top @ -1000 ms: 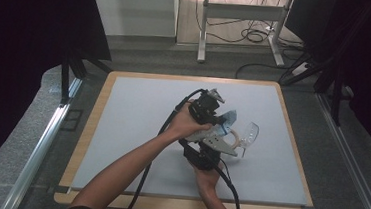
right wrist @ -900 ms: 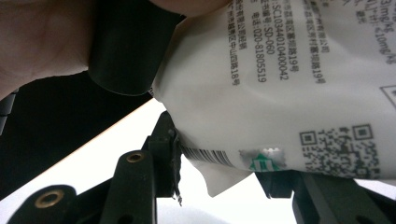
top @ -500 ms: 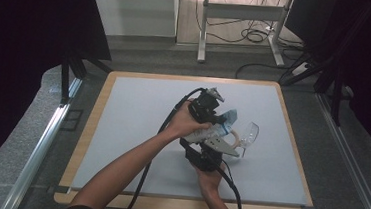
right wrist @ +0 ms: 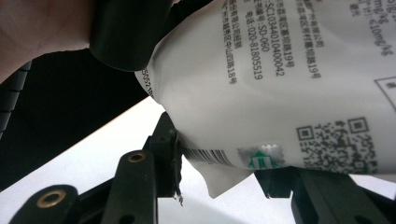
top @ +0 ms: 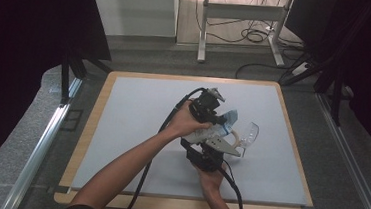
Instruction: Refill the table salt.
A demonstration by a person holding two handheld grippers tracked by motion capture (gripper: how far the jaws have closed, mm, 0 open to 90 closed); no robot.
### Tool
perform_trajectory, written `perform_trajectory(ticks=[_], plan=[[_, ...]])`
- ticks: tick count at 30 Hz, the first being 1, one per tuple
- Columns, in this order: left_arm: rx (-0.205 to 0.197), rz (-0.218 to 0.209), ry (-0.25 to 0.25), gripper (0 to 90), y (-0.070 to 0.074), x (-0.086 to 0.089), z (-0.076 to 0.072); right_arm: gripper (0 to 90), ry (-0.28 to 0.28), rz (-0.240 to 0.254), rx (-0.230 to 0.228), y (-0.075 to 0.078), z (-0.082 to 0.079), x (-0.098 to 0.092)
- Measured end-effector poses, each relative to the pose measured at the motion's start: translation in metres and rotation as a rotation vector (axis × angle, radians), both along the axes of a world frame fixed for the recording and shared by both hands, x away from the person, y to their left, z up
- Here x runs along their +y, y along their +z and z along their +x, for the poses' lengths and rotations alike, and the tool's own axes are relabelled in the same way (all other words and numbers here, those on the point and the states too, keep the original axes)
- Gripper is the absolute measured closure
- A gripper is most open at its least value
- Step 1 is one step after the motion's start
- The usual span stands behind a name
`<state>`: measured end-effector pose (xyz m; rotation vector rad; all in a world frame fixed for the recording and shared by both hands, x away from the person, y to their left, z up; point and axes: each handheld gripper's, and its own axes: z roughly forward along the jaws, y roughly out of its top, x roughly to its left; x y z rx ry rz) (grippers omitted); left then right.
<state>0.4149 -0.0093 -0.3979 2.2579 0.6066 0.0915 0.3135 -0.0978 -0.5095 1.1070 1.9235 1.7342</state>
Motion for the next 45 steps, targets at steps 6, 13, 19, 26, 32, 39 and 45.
perform_trajectory(ticks=[6,13,19,26,32,39,45], plan=[[0.002,0.016,-0.008,87.4,0.0002,-0.0035,-0.0001,57.4,-0.020,0.032,0.007,0.0035,0.0011,0.0030],[-0.003,0.030,-0.012,87.3,0.0023,-0.0062,0.0003,57.5,-0.045,0.056,0.016,0.0073,0.0014,0.0051],[-0.002,0.036,-0.008,87.2,0.0008,-0.0058,0.0014,57.6,-0.050,0.042,0.007,0.0081,0.0016,0.0074],[0.003,0.036,-0.011,87.1,0.0004,-0.0058,0.0020,57.6,-0.047,0.034,0.008,0.0083,0.0023,0.0070],[0.003,0.034,-0.012,87.1,-0.0002,-0.0059,0.0017,57.6,-0.045,0.029,0.003,0.0079,0.0019,0.0068],[0.005,0.034,-0.014,87.2,-0.0014,-0.0063,0.0024,57.6,-0.045,0.023,0.002,0.0071,0.0023,0.0062],[0.000,0.037,-0.016,87.6,-0.0017,-0.0065,0.0023,57.6,-0.048,0.021,0.002,0.0067,0.0022,0.0063]])
